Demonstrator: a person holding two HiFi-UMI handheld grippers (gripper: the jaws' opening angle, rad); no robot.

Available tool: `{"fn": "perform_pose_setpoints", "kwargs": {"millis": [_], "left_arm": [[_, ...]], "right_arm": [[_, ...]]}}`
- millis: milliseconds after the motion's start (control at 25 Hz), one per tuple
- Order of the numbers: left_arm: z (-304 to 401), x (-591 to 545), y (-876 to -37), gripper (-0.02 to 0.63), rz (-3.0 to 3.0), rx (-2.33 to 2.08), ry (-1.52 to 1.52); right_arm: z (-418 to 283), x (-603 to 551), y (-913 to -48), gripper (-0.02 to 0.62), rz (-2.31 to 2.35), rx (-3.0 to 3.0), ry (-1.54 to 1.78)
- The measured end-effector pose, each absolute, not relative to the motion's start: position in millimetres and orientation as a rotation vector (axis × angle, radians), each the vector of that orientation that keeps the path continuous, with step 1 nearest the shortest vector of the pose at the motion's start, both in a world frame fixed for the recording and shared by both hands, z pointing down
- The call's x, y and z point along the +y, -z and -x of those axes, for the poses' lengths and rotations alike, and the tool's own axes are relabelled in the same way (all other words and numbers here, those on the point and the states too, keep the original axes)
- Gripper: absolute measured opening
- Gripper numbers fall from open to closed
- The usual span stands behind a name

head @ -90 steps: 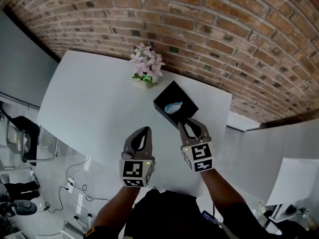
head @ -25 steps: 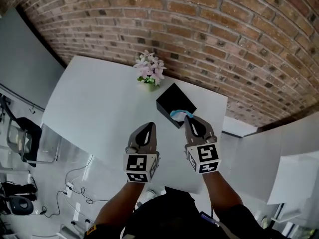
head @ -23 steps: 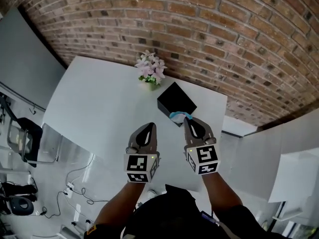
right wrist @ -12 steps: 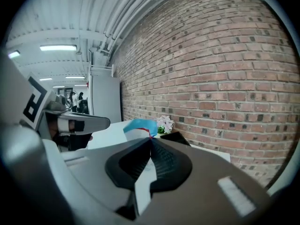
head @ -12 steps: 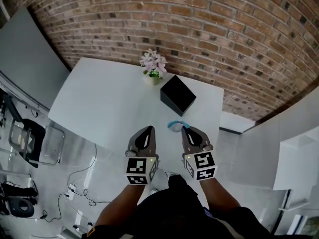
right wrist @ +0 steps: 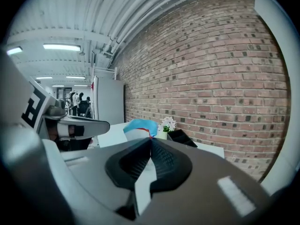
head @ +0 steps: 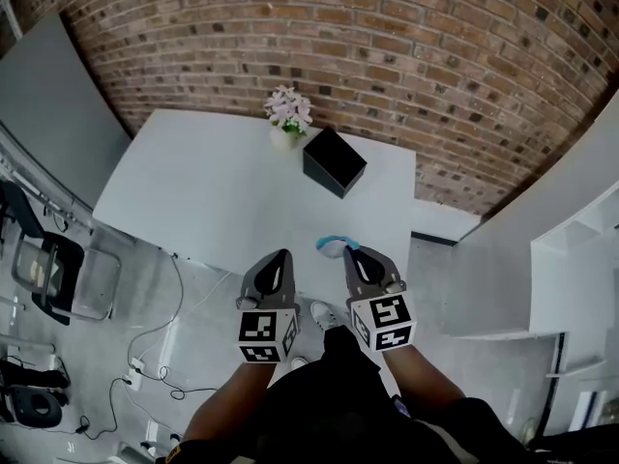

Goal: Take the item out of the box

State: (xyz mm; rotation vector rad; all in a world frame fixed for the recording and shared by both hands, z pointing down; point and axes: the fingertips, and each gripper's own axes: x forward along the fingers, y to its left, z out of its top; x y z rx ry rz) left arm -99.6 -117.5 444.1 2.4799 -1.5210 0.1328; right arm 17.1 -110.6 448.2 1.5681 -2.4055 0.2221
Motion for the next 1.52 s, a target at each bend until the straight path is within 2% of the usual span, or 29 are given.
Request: {"fn": "perform_pose_setpoints", "kwargs": {"millis": [480, 1200, 1520], "left_arm": [[93.2, -35.3, -414.1, 0.005, -2.601, -1.400, -0.067], [13.3, 16.5, -434.0, 0.005, -2.608, -1.235, -0.117], [-2.1, 17.5, -442.1, 0.004, -2.598, -1.245, -0.152]], "right_arm": [[-15.3, -27.1, -431.4, 0.005, -1.652, -2.367, -0.231], [-92.9, 49.6, -443.5, 0.003, -1.710, -2.276, -0.342], [-105.0, 52.9, -455.0, 0.003, -1.688, -2.279, -0.361]]}}
